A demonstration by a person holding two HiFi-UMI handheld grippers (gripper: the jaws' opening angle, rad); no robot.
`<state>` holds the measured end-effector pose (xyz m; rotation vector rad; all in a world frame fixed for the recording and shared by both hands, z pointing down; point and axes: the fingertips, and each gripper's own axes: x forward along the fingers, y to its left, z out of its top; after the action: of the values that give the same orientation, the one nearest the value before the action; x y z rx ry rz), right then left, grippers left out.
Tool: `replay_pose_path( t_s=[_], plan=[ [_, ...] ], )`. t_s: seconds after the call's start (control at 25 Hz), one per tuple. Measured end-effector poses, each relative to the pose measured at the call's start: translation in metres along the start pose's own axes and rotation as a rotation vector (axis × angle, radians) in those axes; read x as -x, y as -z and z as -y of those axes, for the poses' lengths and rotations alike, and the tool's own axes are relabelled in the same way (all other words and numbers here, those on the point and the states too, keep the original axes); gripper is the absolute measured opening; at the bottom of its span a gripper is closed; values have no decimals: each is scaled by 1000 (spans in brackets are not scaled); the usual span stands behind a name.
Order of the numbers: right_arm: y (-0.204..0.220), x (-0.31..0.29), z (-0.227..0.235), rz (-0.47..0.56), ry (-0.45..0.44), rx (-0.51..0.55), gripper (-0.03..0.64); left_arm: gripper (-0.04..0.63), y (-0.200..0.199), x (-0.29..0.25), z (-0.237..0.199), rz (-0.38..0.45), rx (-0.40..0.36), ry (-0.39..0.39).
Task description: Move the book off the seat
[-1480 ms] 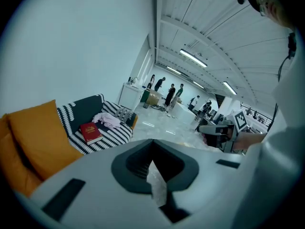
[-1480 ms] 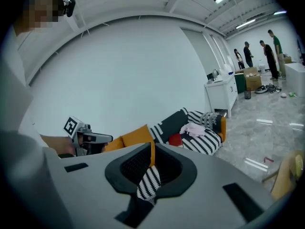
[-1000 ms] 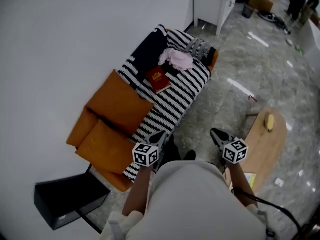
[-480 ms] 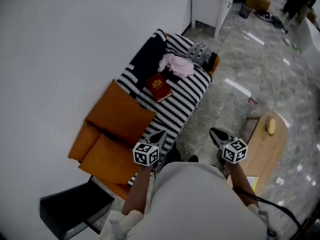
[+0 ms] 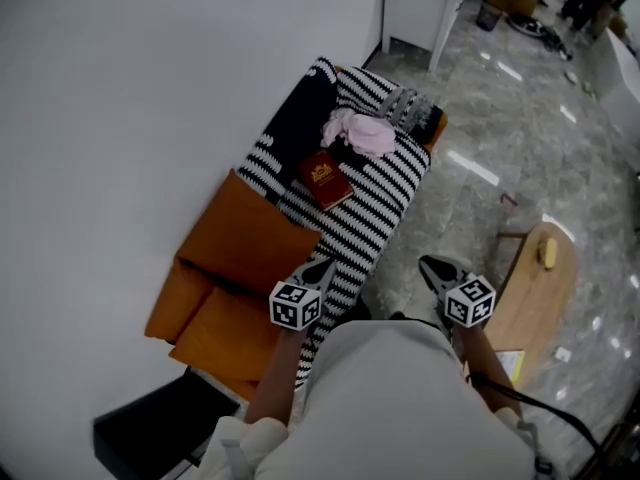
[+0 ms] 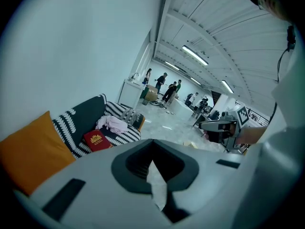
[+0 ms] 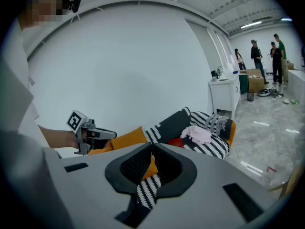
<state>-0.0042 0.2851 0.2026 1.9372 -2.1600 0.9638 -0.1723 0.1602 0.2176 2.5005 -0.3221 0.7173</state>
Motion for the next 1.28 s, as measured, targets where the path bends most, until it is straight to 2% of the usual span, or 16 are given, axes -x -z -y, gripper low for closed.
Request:
replay_pose_path(
  t_s=[0.36, 0.84, 0.96, 1.16, 1.28],
  plan=[
    [-13, -43, -20, -17, 11, 25, 50, 2, -2, 10, -46, -5, 0, 13],
    [-23, -77, -21, -96, -22, 70, 51, 2, -7, 1, -63, 3, 48, -5],
    [-26, -93, -13, -116, -47, 74, 51, 2, -12, -6, -69, 14, 56, -17],
    [-48, -122, 2, -127, -133, 84, 51, 2, -31, -20, -78, 88, 99, -50],
    [-59, -139, 12, -146, -176, 94, 51, 2, -36, -31, -83, 89, 121, -87]
  ],
)
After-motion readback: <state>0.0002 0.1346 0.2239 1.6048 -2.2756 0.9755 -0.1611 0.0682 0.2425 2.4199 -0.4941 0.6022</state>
